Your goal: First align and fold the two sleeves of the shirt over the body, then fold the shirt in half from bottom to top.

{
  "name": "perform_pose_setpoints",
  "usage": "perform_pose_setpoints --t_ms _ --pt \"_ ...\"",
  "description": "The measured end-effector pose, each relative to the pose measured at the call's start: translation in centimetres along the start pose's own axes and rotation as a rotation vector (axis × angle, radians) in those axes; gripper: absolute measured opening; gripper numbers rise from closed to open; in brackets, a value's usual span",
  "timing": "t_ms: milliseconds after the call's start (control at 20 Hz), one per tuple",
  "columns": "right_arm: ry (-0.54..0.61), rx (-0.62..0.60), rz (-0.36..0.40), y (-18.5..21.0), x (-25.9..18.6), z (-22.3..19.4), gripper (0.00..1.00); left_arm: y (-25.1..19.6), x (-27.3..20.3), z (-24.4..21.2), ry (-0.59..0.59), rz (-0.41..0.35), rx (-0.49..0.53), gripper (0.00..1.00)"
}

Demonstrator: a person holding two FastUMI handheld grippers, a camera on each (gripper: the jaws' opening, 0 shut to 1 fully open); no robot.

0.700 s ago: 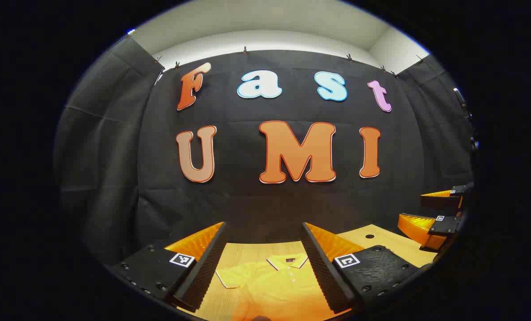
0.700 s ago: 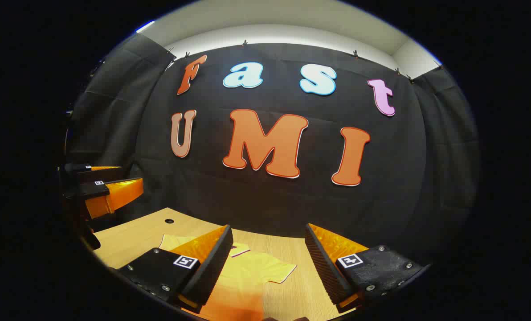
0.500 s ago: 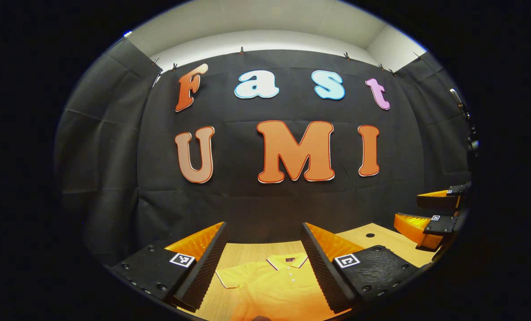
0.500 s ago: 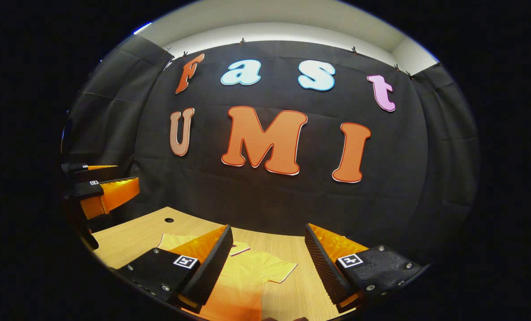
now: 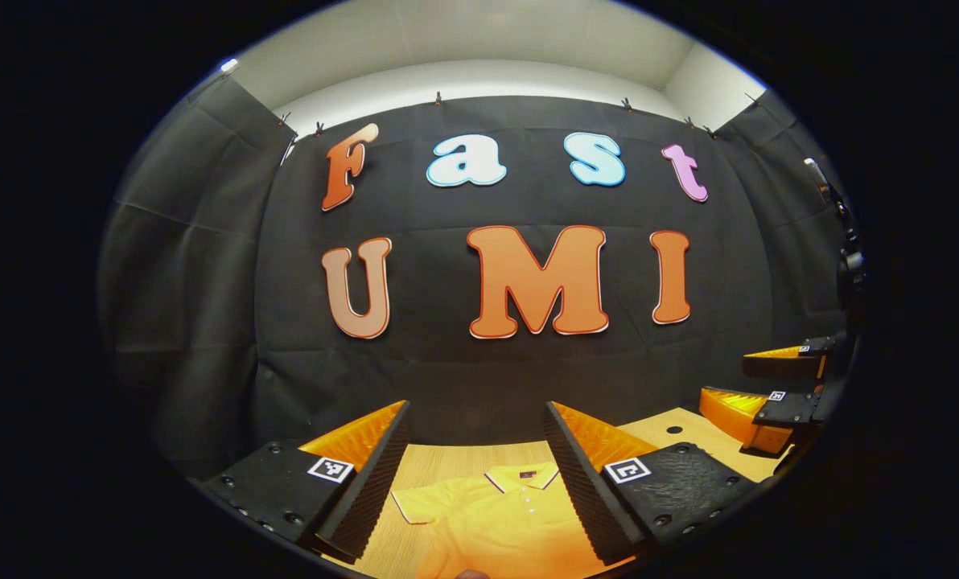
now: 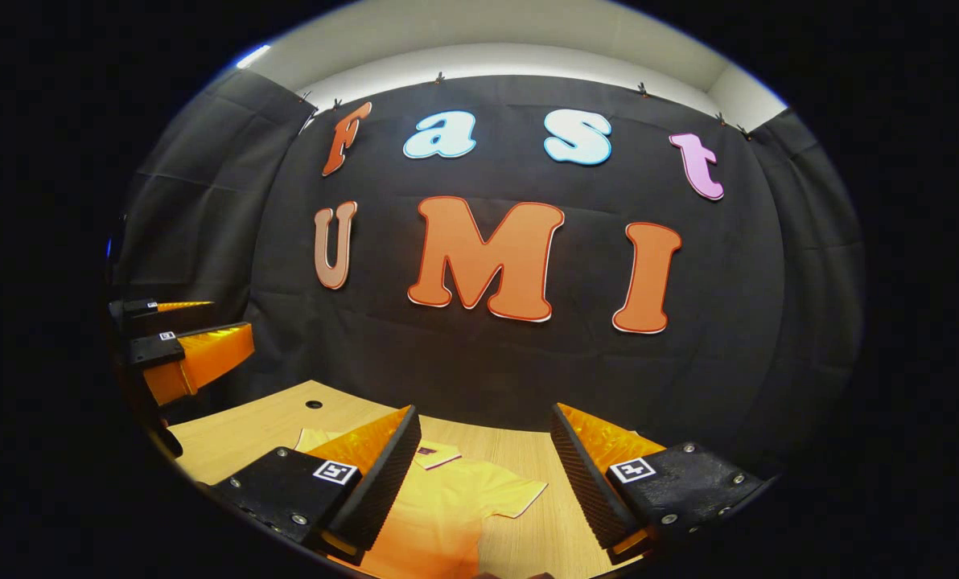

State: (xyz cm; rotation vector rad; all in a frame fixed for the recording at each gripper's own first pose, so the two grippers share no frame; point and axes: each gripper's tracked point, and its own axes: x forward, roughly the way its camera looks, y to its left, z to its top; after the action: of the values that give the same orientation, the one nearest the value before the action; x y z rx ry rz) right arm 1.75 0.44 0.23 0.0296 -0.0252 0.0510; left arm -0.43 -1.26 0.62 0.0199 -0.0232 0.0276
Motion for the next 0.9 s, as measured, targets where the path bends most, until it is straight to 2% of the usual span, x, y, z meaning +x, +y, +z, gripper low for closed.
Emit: perform_pose_setpoints --t_ms 400,900 --pt "0.057 -0.001 -0.021 0.9 -0.4 -1.6 0.98 0.8 -0.8 -0.3 0.001 -0.024 0.008 0.97" --pt "0.173 0.051 -0.159 -0.8 2.0 -4.9 0.98 4.1 -2.9 0.5 -0.042 -0.066 0.033 0.97"
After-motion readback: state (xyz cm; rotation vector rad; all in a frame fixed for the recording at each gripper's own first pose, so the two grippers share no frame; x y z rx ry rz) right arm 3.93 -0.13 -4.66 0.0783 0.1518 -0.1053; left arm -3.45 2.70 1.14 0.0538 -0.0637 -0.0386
